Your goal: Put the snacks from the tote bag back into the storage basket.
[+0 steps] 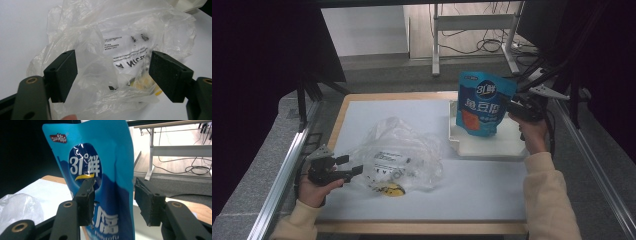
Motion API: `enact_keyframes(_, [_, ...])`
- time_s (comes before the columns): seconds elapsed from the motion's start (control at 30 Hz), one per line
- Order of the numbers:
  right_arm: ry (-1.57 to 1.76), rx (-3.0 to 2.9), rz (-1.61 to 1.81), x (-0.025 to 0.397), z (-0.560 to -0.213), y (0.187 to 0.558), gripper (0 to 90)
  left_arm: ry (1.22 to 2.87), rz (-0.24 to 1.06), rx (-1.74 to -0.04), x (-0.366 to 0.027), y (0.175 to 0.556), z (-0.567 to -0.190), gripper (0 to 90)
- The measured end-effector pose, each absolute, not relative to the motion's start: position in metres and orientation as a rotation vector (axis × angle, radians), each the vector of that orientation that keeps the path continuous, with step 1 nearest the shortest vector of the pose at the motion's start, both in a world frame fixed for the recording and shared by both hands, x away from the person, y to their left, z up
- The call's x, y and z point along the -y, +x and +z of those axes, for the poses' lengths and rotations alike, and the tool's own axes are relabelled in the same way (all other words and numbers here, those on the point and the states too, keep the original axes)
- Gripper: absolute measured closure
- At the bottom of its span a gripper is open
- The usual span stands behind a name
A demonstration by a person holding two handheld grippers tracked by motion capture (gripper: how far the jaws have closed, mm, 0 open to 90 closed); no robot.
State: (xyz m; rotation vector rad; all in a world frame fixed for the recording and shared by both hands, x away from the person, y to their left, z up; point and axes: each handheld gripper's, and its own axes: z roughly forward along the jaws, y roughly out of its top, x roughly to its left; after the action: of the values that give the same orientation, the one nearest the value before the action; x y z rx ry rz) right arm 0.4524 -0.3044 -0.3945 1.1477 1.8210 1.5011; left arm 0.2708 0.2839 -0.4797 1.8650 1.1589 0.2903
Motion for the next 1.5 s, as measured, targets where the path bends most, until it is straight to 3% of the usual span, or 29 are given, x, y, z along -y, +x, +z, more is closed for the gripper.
enact_keyframes(0.67, [1.087,-1.821,1.528,0.3,-0.394,0.388,46.1,1.871,0.292,-1.149,-0.28,0.27,-0.478,23.0])
enact_keyframes(1.5, [0.967,-2.174,1.525,0.216,-0.464,0.336,42.3,1.87,0.299,-1.13,-0.278,0.268,-0.476,22.9])
